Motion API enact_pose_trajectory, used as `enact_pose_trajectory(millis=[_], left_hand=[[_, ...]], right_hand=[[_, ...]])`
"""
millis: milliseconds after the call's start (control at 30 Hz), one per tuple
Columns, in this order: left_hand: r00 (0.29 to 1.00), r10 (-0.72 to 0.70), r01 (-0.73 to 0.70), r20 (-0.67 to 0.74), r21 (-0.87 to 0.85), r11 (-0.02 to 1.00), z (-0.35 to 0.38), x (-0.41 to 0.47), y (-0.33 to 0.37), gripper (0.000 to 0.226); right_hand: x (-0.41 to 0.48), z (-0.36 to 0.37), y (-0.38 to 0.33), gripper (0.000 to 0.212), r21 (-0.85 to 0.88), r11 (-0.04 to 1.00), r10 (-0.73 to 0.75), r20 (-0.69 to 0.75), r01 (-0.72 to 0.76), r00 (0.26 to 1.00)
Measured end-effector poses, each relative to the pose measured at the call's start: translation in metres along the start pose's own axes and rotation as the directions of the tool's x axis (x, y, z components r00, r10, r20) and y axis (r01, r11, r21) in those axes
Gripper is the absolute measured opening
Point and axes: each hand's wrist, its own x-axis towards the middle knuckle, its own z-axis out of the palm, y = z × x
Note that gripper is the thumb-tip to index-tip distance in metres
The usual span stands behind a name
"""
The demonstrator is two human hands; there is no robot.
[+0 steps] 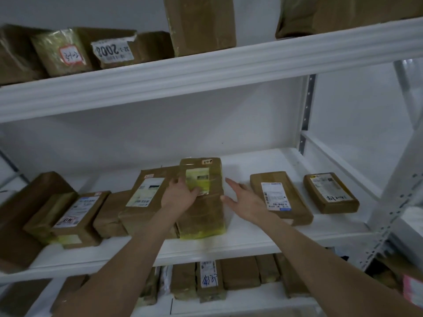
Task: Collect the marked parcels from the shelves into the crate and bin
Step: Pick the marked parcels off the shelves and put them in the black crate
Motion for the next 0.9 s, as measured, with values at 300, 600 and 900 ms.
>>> enact_pose_trajectory(millis=[300,600,900], left_hand=[[0.982,0.189,-0.178,-0.018,-0.426,0.887,0.026,-0.013,0.065,0.044],[0.988,0.128,-0.153,-0.085,-0.450,0.880,0.019,-0.019,0.048,0.044],[0.953,-0.111,0.026,-0.281,-0.291,0.956,-0.027,-0.001,-0.128,0.072]], right_hand=[[-0.010,-0.018,0.027,0.072,0.092,0.987,0.150,-0.230,-0.132,0.961],[-0.001,-0.010,-0.020,0.063,-0.315,0.943,-0.234,-0.408,0.104,0.883],[0.032,0.082,-0.139,0.082,0.129,0.992,0.005,-0.059,0.003,0.998]])
